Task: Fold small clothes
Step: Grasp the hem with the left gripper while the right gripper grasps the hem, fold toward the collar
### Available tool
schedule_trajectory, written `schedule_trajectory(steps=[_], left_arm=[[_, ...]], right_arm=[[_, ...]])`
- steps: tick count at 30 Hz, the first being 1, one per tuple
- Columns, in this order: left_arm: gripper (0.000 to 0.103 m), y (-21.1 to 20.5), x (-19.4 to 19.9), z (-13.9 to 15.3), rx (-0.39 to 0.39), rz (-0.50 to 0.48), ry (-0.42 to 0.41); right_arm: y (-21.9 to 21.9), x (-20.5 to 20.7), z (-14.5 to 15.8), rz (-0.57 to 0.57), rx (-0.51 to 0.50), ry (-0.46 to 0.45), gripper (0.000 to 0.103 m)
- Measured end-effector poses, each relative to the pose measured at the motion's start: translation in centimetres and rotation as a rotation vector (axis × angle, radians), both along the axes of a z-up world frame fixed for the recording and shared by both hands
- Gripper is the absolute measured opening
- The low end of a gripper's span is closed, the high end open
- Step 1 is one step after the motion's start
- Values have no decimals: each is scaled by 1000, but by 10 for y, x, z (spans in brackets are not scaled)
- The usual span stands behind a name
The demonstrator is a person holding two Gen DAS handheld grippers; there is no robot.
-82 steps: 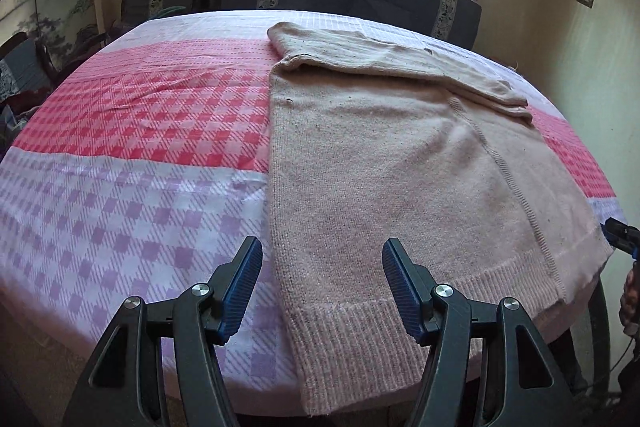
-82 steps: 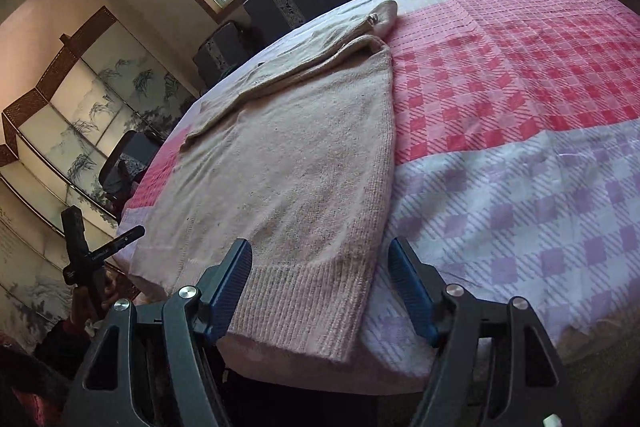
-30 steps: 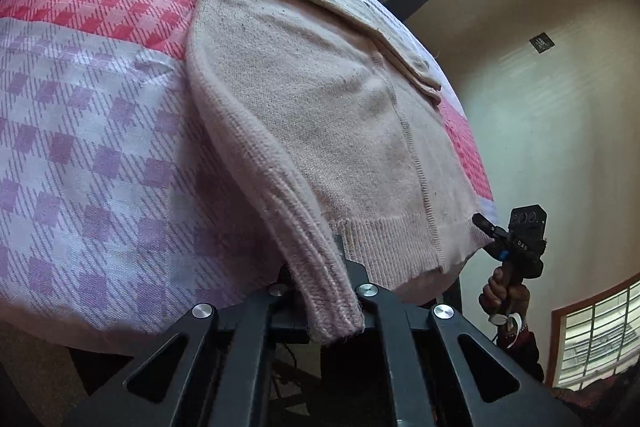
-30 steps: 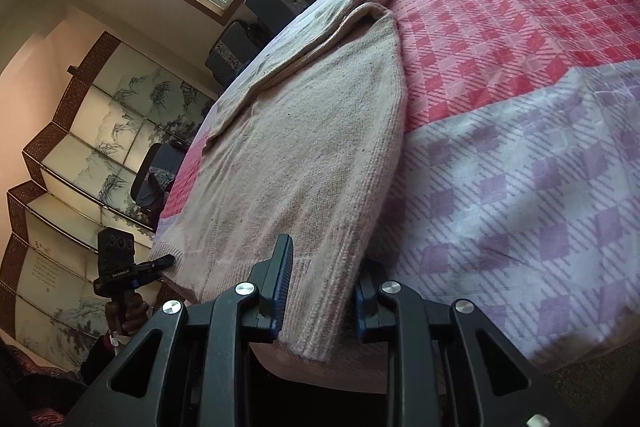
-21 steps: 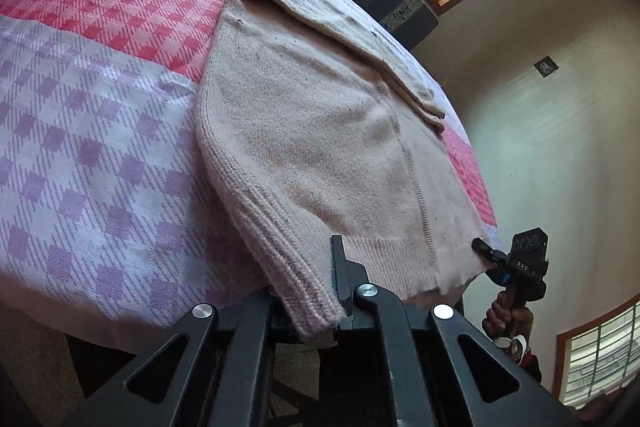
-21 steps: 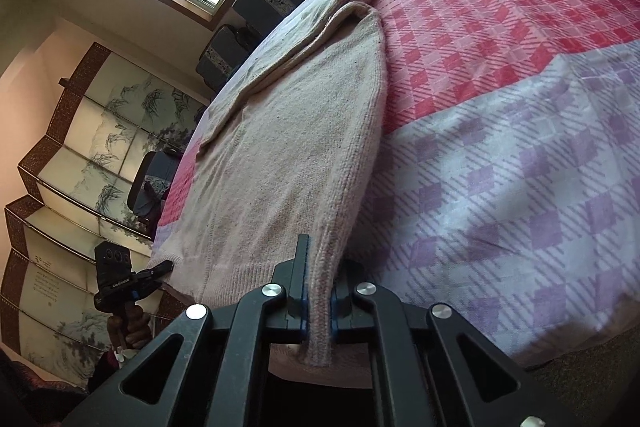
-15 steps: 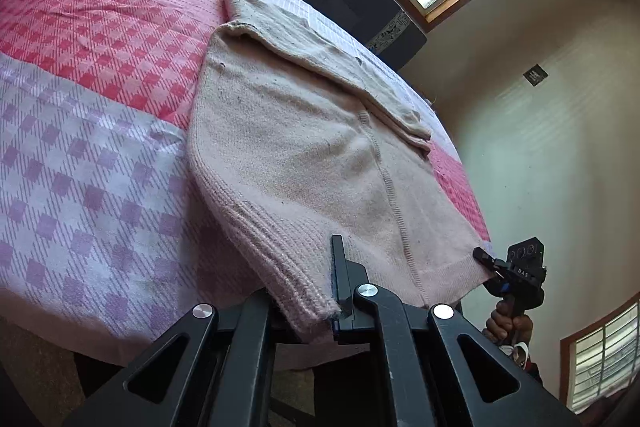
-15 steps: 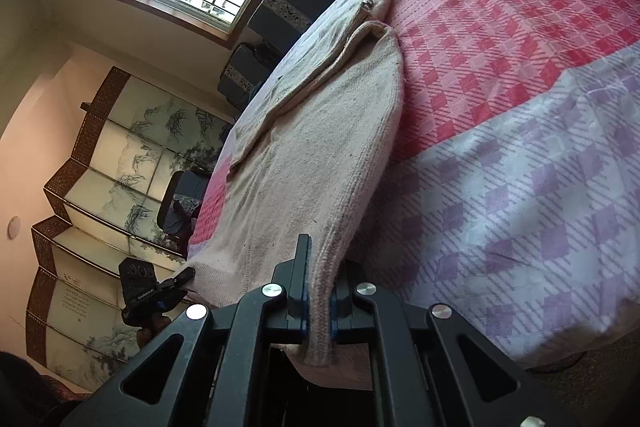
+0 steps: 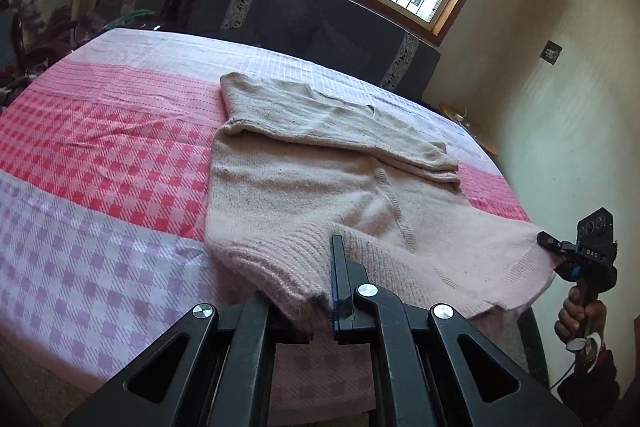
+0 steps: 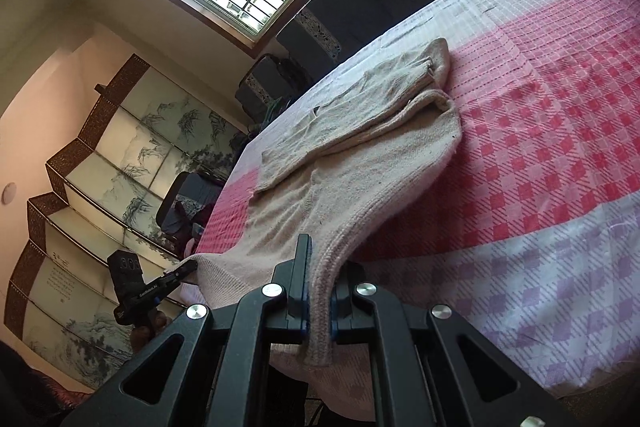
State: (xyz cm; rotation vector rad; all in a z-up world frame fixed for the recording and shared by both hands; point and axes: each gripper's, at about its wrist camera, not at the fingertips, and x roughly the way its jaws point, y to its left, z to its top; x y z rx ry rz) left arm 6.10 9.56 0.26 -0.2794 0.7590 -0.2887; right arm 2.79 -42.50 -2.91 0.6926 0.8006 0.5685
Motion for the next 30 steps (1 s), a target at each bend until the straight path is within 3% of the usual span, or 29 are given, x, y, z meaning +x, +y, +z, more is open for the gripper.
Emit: schedule_trajectory(steps=[3,8,18,23,30], left_arm=[[5,-11,3,9,99,20,-68],[5,-24,11,16,193,28,-137],[5,-13,47,28,137,48,-123],[5,-2,81,32,67,88,-92],[5,-1,137,24,69,139,-67]], right_arm=[[2,7,10,-5,-9,-15,6],[8,20,27,1,-32,-42,6],[9,58,44,-19,-63,-60,6],[7,95,49,-35,-73,-64,6],[7,154,38,-62,-75,-36,6]])
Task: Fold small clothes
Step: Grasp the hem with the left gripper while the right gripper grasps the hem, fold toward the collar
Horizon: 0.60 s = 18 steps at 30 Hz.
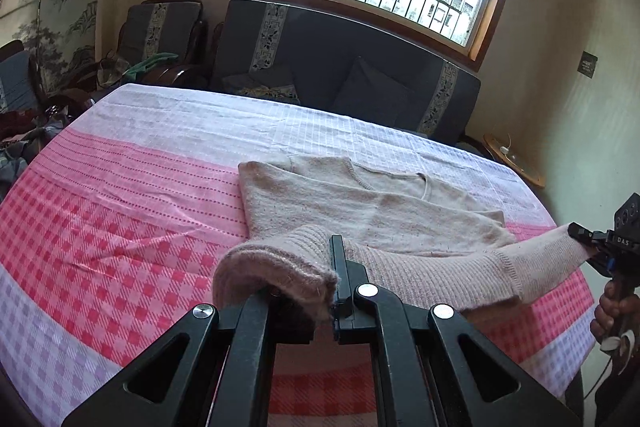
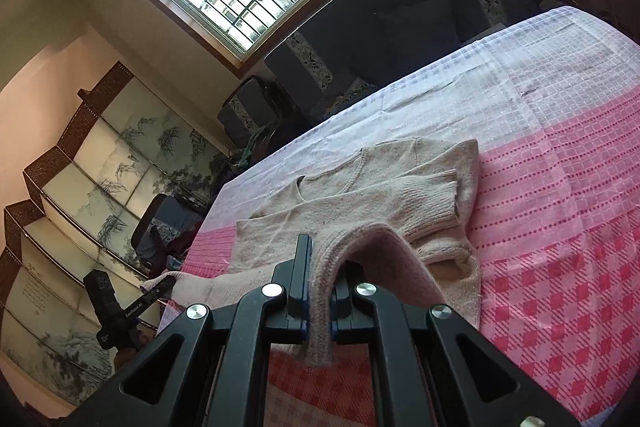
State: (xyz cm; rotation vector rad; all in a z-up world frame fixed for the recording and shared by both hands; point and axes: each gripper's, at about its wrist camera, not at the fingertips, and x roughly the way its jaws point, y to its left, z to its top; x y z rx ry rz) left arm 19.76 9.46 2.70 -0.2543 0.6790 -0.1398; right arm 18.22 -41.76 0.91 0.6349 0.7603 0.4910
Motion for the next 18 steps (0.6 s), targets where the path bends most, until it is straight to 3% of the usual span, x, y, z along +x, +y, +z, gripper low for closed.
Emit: schedule_trajectory(steps=[18], left_arm=[[5,-6,132,-49,7,75,129]], right_arm=[[-6,127,-81,-82,62,181,7]])
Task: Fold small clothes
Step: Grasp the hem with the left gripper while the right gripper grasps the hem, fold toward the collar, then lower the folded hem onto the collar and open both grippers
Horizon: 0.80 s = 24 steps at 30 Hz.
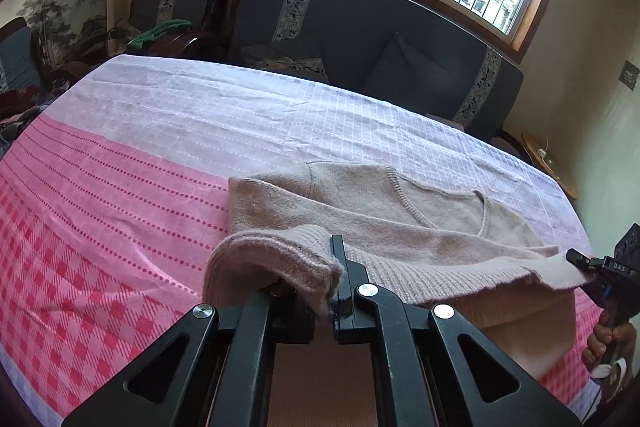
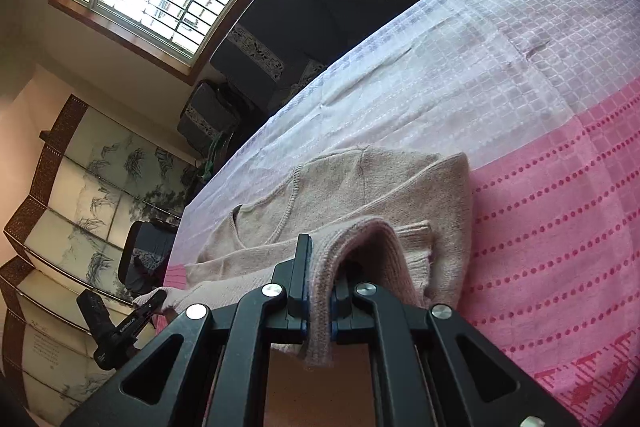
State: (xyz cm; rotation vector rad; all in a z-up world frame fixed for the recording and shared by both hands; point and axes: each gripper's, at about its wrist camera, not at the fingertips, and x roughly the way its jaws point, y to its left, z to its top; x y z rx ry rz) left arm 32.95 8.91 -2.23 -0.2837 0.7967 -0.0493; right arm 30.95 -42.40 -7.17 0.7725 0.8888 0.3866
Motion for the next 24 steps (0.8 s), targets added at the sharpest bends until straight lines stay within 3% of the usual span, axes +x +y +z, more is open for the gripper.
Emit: schedule_trajectory(steps=[8,12,18,22,24], left_arm=[[8,3,28,-15,-5,11,29],[9,10,38,-19,-44,16,47],[11,10,49,-23,-40,16,79],[15,23,50,-20,-163,37,88],[25,30,47,-14,-186,58,55]], right_arm=[[3,27,-16,-13,16,24,7],[1,35,-20,-29,32,31,7],[-6,38,-27,-73,101,53,8],[-11,38,-31,-91,158,66,10],[-17,36,-31,-107,183,51,10]])
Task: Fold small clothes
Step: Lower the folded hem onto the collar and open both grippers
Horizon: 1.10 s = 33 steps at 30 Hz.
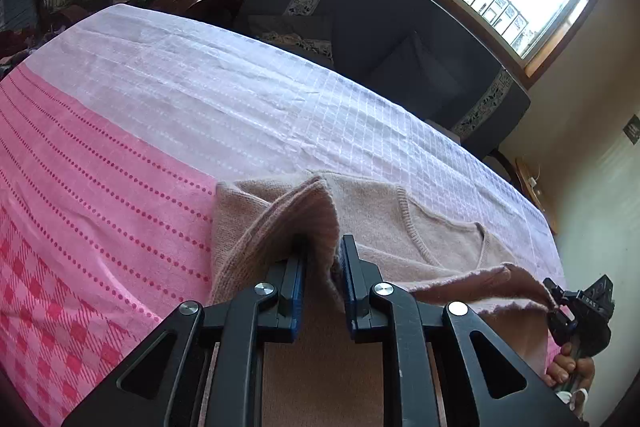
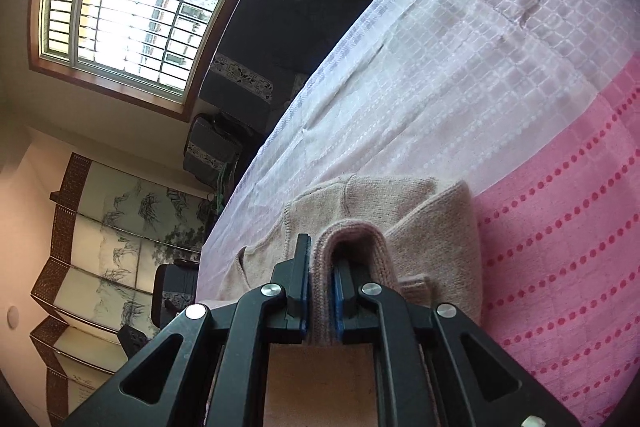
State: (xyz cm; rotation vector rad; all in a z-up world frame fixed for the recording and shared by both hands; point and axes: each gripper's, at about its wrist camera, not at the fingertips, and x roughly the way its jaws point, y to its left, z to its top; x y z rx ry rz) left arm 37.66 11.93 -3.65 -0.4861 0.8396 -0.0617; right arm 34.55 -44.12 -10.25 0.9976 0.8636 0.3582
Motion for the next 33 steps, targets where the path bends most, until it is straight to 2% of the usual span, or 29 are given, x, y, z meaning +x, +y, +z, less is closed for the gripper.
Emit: schedule_trajectory(steps=[1,3,4,7,11,13,16,20,24,27,30,33], left_arm=[[31,2,-2,4,13,13,-20],[60,6,-6,14,50,46,-64],[62,9,-10,18,63,66,-89],[63,14,-16,27,90,84,-137],[63,16,-23,30,144,65,-123],[63,17,-31,29,167,54,-121],[63,18,-47,21,185,24,-108],[63,18,-67,2,193,-29,-52],[63,28,-85,-14,161,-41,-16],[63,38,-96,-22,138,-44,7],[63,48,-111,-26,85,-56,9],[63,50,-126,-32,36,-103,2]], right_arm=[[-3,0,-1,-7,23,-3,11],[-7,-1,-3,-21,56,1,11],[-8,-1,-4,-24,67,1,11],[-14,-5,-4,-47,87,-8,15],[-34,-19,-1,-120,115,-42,31],[-42,-28,2,-111,115,-54,34],[-44,-46,8,-52,31,-53,36],[-30,-73,16,67,-153,-52,36],[-15,-93,17,138,-298,-50,36],[-7,-101,9,187,-317,-40,36],[3,-111,8,219,-341,-47,36],[10,-122,7,245,-353,-62,36]])
